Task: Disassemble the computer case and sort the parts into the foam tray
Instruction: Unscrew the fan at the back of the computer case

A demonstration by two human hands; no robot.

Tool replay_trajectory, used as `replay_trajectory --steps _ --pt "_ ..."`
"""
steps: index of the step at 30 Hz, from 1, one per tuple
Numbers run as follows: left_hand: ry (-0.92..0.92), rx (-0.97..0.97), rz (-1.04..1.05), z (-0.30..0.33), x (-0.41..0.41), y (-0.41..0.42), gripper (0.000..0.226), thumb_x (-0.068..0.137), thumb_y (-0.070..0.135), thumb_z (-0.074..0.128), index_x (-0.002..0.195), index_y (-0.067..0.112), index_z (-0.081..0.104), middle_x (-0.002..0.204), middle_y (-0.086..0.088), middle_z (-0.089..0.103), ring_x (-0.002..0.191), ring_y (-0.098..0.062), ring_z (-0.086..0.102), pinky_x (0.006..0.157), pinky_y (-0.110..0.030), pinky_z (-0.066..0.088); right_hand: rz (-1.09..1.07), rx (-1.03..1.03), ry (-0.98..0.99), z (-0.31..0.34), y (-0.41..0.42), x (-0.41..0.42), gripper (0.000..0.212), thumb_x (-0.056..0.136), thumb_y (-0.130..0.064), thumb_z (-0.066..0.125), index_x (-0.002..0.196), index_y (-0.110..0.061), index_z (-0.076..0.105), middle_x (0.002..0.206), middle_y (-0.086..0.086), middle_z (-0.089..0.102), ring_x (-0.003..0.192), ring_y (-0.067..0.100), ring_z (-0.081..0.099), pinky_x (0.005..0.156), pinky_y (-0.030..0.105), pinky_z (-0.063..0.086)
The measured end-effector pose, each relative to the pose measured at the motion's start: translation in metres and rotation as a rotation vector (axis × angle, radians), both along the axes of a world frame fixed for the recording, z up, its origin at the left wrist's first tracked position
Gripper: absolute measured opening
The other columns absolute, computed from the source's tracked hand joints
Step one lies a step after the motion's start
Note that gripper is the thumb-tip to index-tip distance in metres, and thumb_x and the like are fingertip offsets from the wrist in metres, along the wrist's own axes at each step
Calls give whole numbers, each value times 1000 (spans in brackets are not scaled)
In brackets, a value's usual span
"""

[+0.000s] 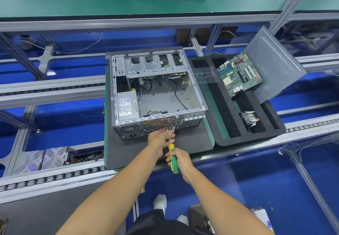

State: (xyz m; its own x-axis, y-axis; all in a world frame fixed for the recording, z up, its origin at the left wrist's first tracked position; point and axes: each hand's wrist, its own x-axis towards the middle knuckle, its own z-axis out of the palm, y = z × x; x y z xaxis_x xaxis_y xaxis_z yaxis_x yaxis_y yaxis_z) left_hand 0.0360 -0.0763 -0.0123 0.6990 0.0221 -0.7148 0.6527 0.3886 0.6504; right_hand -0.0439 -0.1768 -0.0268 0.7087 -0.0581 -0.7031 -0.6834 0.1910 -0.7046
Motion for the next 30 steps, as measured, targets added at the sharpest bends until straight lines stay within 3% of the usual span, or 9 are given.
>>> replay_trajectory --steps 3,6,9,11,14,18,22,26,30 --pt "6 -27 -4 2 -1 1 22 95 -5 65 116 0 57 93 -10 77 85 -19 75 76 -31 63 -10 -187 -32 -1 7 -2 23 87 -10 59 66 -14 66 70 9 68 64 19 56 61 32 44" --pt "20 -33 41 5 -4 3 58 94 -6 67 144 -9 36 100 -15 76 94 -25 76 74 -31 63 62 -599 11 1 20 -4 23 84 -31 65 66 -18 59 65 -1 66 60 17 54 60 31 38" --pt "11 32 22 8 -4 3 62 89 1 77 141 -8 44 105 -16 76 95 -22 76 74 -31 63 118 -914 6 7 34 -4 36 80 -39 68 65 -19 42 55 -5 55 55 14 48 68 34 34" --pt "-5 142 -18 6 -3 2 51 88 5 79 131 -7 55 104 -14 76 88 -17 75 72 -33 61 142 -952 5 10 39 -3 38 78 -39 69 65 -20 39 56 -6 54 55 12 48 68 35 33" --pt "-17 182 -20 6 -2 -1 30 91 5 77 115 -3 63 96 -9 77 79 -13 73 71 -31 60 155 -776 17 7 32 2 36 79 -35 71 67 -21 40 61 -7 53 58 16 49 58 32 32" --pt "3 101 16 6 1 -6 8 95 0 68 98 4 62 86 -4 75 73 -12 71 64 -27 61 45 -116 74 10 16 0 19 93 -24 56 76 -15 61 73 5 63 60 17 54 58 27 46" --pt "16 90 47 4 2 -12 7 97 0 65 96 6 63 86 -4 74 72 -11 69 61 -26 61 -19 292 169 0 -4 -16 44 95 -36 44 95 -5 76 78 11 65 58 16 56 59 29 51" --pt "20 75 74 1 3 -14 11 98 1 65 91 8 60 85 -4 73 70 -10 68 59 -26 61 45 457 181 -12 -24 -30 58 99 -44 34 93 -5 77 75 11 59 55 16 47 52 27 42" --pt "26 59 83 1 4 -15 8 99 0 63 94 5 59 87 -6 73 71 -11 68 57 -24 61 60 480 188 -17 -30 -32 50 101 -39 36 90 -6 71 67 8 53 48 14 36 47 26 37"
